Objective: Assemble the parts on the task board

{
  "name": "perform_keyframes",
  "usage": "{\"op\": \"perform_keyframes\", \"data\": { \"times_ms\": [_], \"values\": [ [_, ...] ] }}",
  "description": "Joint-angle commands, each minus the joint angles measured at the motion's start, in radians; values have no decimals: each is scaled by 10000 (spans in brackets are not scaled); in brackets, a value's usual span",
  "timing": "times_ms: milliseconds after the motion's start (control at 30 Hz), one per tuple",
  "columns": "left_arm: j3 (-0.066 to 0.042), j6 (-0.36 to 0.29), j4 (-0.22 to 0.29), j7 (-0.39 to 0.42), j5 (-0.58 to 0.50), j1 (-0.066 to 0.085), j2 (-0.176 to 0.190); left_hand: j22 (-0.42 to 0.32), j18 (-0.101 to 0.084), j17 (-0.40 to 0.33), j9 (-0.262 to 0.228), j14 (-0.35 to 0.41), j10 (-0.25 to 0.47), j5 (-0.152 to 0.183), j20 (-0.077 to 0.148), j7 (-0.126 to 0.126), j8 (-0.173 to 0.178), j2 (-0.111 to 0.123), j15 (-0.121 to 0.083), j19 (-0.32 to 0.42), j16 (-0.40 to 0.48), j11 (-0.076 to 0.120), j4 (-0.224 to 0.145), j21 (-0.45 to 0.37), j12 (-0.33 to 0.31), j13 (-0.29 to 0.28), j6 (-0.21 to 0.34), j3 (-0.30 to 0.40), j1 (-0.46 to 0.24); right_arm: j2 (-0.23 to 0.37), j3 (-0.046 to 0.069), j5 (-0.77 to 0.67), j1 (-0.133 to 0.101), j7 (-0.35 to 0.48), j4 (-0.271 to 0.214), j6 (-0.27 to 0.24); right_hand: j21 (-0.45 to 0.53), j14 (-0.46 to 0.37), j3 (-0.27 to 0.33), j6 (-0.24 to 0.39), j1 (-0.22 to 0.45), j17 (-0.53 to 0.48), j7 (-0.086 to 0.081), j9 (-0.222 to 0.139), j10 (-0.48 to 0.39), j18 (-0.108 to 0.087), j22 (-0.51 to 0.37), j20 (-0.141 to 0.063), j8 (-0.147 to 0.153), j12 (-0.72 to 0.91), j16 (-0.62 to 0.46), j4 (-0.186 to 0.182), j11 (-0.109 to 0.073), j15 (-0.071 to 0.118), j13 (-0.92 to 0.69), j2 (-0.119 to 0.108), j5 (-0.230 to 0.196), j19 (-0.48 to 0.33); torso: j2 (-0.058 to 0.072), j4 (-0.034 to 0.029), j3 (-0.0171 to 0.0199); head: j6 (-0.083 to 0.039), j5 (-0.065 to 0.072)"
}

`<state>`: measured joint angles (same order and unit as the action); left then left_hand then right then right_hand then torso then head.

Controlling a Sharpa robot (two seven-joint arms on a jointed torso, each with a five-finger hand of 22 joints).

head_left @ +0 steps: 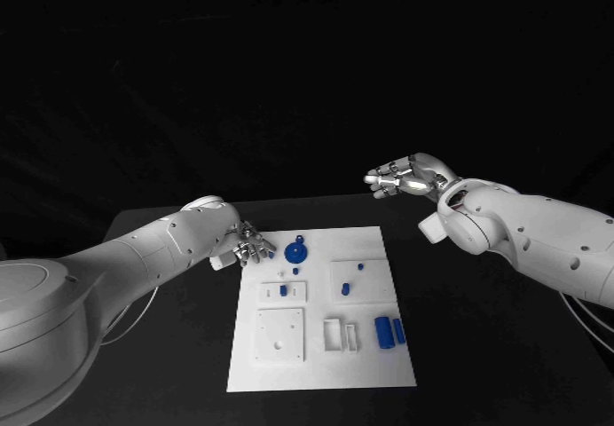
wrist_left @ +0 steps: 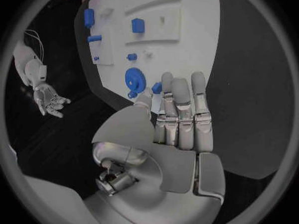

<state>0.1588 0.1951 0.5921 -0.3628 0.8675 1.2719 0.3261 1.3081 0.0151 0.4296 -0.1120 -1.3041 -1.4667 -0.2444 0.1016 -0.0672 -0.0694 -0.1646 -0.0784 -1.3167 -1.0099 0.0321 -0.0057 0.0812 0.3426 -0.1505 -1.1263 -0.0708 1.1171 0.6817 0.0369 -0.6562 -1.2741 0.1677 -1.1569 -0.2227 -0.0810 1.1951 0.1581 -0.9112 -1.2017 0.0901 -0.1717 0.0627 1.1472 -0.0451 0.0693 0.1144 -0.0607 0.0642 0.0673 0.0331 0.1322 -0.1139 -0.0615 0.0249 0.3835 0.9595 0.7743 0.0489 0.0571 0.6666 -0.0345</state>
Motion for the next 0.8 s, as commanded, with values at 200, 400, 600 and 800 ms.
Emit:
{"op": "perform_keyframes", "data": {
  "times_ms": [200, 400, 600, 800],
  "values": [
    [-2, 17, 17, 189, -151, 0, -56, 149, -47, -23, 57, 67, -236, 122, -17, 6, 41, 92, -12, -19, -26, -70, -5, -37, -72, -1, 32, -126, -19, -20, 6, 5, 4, 78, -3, 54, -3, -84, -7, 76, -3, -11, 15, -16, -64, 77, -15, -5, 9, -31, -51, -74, -20, -10, 9, -52, 50, -62, 5, -5, 0, 10, 20],
    [-2, 3, 3, 189, -161, 0, -60, 148, -43, -24, 81, 62, -250, 193, -22, -4, 35, 249, -7, -22, -29, -77, 176, -35, -74, -1, 30, -318, -224, -23, 6, 15, 4, 77, 0, 51, 0, -89, -2, 83, 0, -12, 12, -15, -67, 78, -16, -2, 5, -31, -50, -81, -16, -13, 9, -57, 47, -69, 3, -6, -3, 7, 28],
    [-3, 14, -12, 176, -164, 0, -56, 148, -39, -24, 89, 63, -255, 211, -24, -5, 38, 267, -6, -24, -34, -76, 246, -34, -72, -2, 47, -347, -239, -22, 6, 25, 4, 75, 8, 50, 0, -89, -2, 83, 0, -12, 12, -15, -67, 78, -16, -2, 5, -31, -50, -81, -16, -13, 9, -57, 47, -69, 0, -4, -8, 6, 23],
    [-3, 65, -30, 153, -164, 1, -72, 150, -37, -24, 93, 63, -252, 205, -25, -3, 34, 269, -7, -25, -38, -74, 237, -32, -72, -4, 42, -335, -199, -21, 6, 27, 4, 68, 7, 61, 0, -89, -2, 83, 0, -12, 12, -15, -67, 78, -16, -2, 5, -31, -50, -81, -16, -13, 9, -57, 47, -69, 4, -6, -5, 1, 29]
  ]
}}
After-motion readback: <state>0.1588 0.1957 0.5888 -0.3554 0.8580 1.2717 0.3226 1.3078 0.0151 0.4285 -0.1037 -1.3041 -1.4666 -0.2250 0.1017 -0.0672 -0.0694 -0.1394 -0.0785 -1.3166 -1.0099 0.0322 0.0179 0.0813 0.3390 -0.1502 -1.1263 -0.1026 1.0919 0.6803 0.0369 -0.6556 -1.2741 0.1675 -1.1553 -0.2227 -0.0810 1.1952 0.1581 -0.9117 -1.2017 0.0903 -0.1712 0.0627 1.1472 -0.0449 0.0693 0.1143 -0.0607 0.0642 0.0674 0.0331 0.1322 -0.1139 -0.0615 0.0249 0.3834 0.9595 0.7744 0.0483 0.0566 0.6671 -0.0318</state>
